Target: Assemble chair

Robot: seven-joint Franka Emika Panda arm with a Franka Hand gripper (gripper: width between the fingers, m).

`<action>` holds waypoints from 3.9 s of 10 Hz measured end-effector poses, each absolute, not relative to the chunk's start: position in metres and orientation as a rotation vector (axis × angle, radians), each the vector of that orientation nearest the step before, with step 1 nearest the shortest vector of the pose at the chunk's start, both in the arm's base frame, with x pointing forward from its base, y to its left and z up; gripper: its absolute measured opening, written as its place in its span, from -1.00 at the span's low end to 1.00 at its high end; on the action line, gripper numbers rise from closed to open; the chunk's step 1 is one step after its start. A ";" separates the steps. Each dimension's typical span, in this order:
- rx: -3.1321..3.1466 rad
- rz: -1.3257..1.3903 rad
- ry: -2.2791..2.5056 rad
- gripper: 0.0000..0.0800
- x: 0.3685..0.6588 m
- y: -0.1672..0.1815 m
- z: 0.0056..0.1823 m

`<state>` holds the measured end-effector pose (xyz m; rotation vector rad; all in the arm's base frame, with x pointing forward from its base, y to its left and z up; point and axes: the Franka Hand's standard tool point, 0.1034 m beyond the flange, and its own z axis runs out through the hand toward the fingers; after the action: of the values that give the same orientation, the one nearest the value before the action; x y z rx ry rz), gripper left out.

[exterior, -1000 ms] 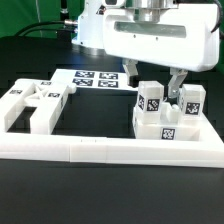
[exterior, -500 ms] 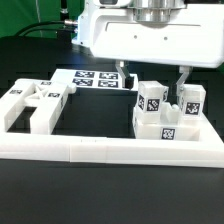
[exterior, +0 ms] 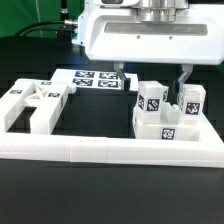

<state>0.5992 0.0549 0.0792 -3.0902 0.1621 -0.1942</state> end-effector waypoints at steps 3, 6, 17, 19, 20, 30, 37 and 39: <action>-3.103 -0.199 -0.077 0.56 0.599 0.051 0.079; -3.102 -0.198 -0.036 0.12 0.599 0.052 0.079; -2.843 -0.211 1.112 -0.29 0.597 0.049 0.079; -2.713 -0.226 1.363 -0.29 0.596 0.051 0.079; -2.648 -0.221 1.478 -0.29 0.595 0.051 0.079; -2.275 -0.166 1.960 0.57 0.592 0.056 0.078; -2.691 -0.218 1.401 0.62 0.593 0.059 0.076; -2.883 -0.251 1.058 0.62 0.596 0.060 0.077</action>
Offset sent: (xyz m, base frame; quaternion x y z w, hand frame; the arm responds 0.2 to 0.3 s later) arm 0.0000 0.0000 0.0000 0.0000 0.0000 0.0000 1.0000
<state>0.5955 0.0600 0.0775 -2.8827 1.0576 -0.2511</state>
